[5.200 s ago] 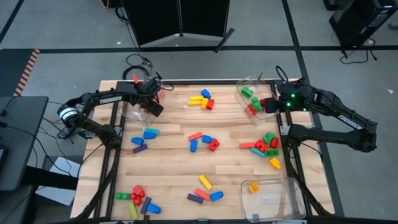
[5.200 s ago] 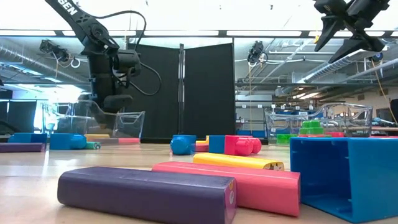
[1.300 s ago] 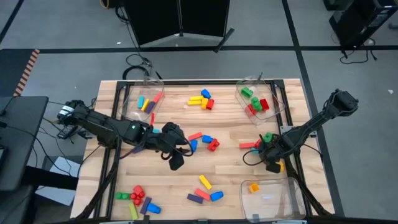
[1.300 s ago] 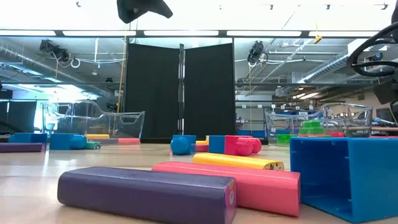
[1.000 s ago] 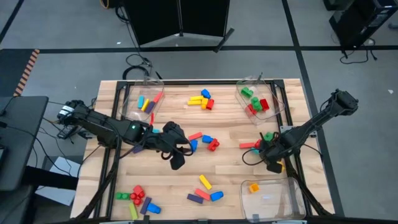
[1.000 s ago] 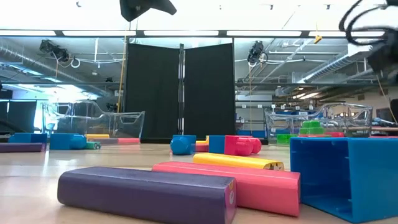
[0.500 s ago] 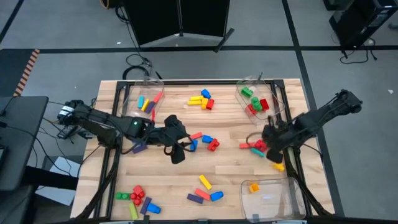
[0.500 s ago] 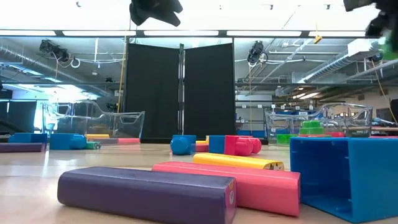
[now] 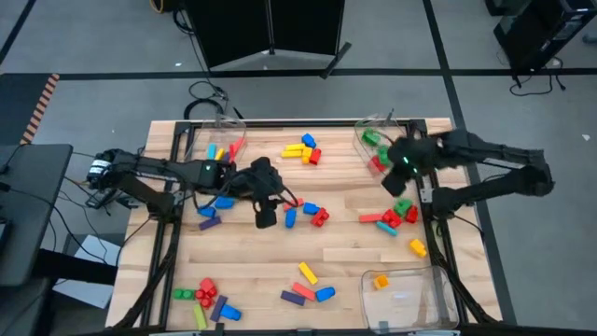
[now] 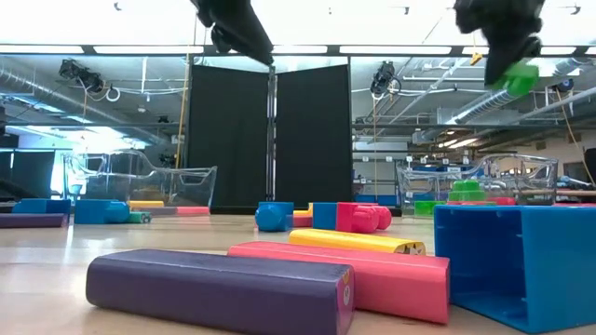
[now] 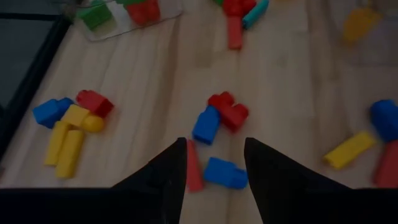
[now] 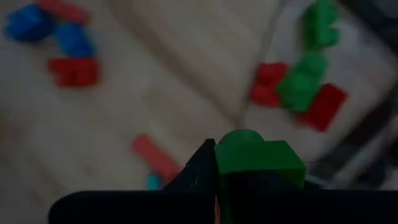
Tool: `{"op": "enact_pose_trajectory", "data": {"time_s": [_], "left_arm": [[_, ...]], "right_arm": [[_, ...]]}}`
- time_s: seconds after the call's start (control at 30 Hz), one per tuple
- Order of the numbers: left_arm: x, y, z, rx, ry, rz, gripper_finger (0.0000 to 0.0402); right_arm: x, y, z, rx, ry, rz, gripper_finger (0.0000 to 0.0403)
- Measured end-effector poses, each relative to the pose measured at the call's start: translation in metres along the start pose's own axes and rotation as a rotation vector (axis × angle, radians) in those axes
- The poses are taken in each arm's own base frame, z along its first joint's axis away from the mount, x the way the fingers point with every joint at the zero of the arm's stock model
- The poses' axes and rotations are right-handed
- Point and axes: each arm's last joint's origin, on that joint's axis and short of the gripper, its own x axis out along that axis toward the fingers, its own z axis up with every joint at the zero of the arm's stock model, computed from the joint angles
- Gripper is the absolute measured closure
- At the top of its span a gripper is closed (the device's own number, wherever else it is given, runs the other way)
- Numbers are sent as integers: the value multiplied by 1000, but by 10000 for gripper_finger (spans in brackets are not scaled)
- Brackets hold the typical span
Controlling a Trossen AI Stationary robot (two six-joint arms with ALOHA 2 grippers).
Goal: Sort blocks by size
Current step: Put the green 2 stud game piece into the top right transparent bin
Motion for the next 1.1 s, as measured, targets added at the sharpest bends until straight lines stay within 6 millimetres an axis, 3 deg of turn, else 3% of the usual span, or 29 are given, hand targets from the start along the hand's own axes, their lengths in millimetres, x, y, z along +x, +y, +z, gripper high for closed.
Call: {"op": "enact_pose_trajectory", "data": {"time_s": [0.27,0.47,0.63,0.8,0.97,1.1], "left_arm": [[-1,35,-3,45,26,-25,236],[-12,59,-36,-4,12,26,236],[-22,71,-59,-39,-75,68,236],[-31,79,-69,-54,-120,111,236],[-32,84,-72,5,-101,132,236],[-32,84,-72,25,-103,136,236]], "right_arm": [[42,-56,45,187,19,-29,380],[78,-92,49,354,92,-65,380],[113,-104,49,436,134,-67,379],[141,-109,40,518,217,-91,376],[157,-109,28,574,249,-103,371],[158,-109,22,601,245,-100,357]]}}
